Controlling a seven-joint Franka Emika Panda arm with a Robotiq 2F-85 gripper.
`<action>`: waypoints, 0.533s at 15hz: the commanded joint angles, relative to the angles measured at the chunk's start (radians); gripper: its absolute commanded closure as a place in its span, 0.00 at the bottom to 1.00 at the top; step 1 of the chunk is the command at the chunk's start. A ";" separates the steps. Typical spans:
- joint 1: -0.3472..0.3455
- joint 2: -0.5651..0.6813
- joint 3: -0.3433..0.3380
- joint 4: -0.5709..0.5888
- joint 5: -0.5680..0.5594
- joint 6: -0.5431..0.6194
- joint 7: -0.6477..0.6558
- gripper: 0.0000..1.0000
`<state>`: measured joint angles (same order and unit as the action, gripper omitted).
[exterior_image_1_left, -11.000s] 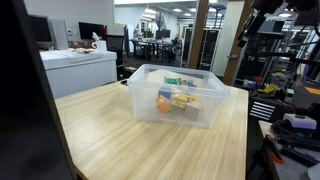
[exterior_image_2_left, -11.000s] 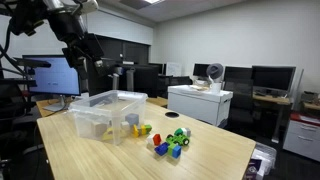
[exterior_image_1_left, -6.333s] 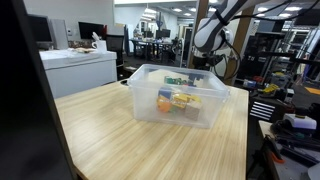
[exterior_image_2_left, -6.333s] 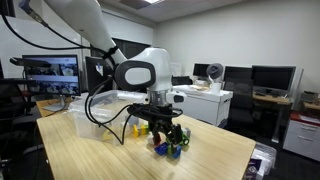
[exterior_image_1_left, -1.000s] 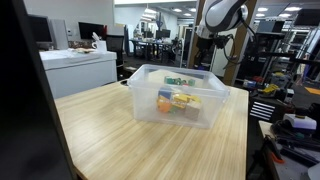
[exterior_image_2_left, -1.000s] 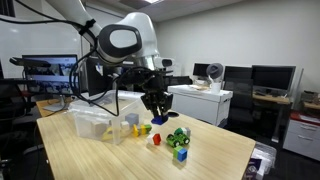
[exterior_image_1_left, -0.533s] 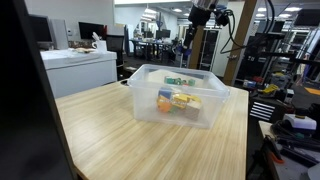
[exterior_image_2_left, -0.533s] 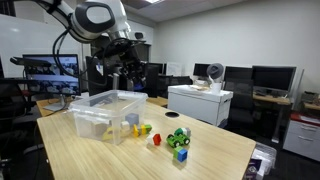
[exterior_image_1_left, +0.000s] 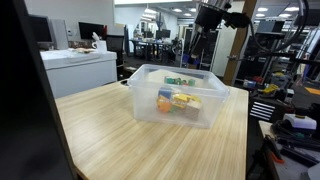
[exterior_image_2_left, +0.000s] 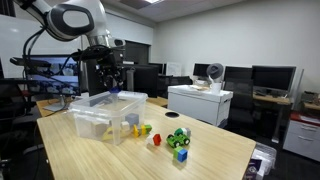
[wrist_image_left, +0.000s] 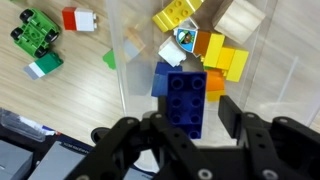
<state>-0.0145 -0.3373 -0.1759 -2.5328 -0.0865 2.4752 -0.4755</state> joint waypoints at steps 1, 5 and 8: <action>0.023 -0.026 -0.057 -0.012 0.095 -0.015 -0.095 0.12; 0.028 -0.027 -0.102 0.011 0.177 -0.022 -0.159 0.00; 0.017 -0.019 -0.119 0.032 0.208 -0.004 -0.167 0.00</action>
<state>0.0040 -0.3448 -0.2773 -2.5144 0.0788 2.4746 -0.6043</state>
